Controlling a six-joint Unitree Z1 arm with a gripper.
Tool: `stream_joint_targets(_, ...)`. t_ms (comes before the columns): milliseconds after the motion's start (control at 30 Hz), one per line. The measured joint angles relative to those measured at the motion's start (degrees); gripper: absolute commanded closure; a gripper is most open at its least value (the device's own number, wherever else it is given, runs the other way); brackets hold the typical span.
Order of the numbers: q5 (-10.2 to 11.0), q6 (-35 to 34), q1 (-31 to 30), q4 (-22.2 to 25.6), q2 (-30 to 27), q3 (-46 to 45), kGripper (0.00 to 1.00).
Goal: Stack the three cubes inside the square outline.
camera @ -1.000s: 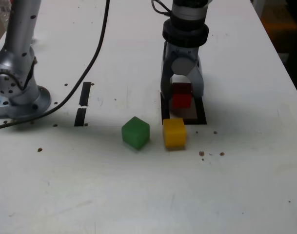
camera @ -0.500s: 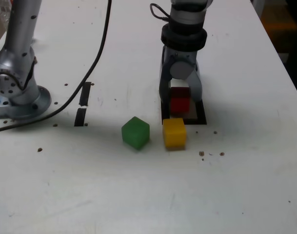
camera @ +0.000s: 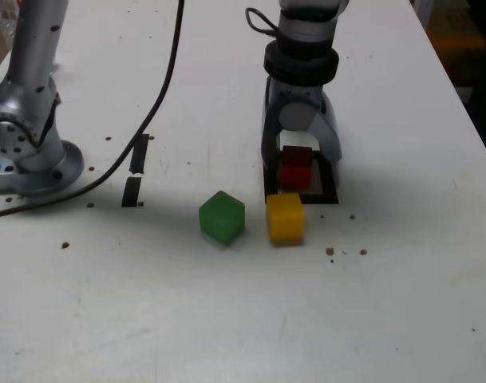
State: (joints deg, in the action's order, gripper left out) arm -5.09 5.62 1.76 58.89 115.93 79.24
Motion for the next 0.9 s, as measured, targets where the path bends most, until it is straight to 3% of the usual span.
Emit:
stream_joint_targets(133, 1.7, -1.3, -0.2, 2.6, -0.8, 0.4, 0.25)
stream_joint_targets(233, 5.5, -4.1, -0.3, 9.8, -4.2, 2.6, 0.25)
stream_joint_targets(433, 7.5, -5.6, -0.5, 16.8, -7.5, 5.7, 0.25)
stream_joint_targets(533, 7.2, -6.4, -1.7, 18.9, -9.3, 7.3, 0.25)
stream_joint_targets(600, 6.2, -7.6, -3.3, 20.3, -10.1, 8.6, 0.25)
stream_joint_targets(667, 3.9, -11.1, -7.6, 22.1, -10.9, 10.8, 0.25)
stream_joint_targets(900, 0.6, -17.3, -14.1, 22.8, -10.9, 12.3, 0.25)
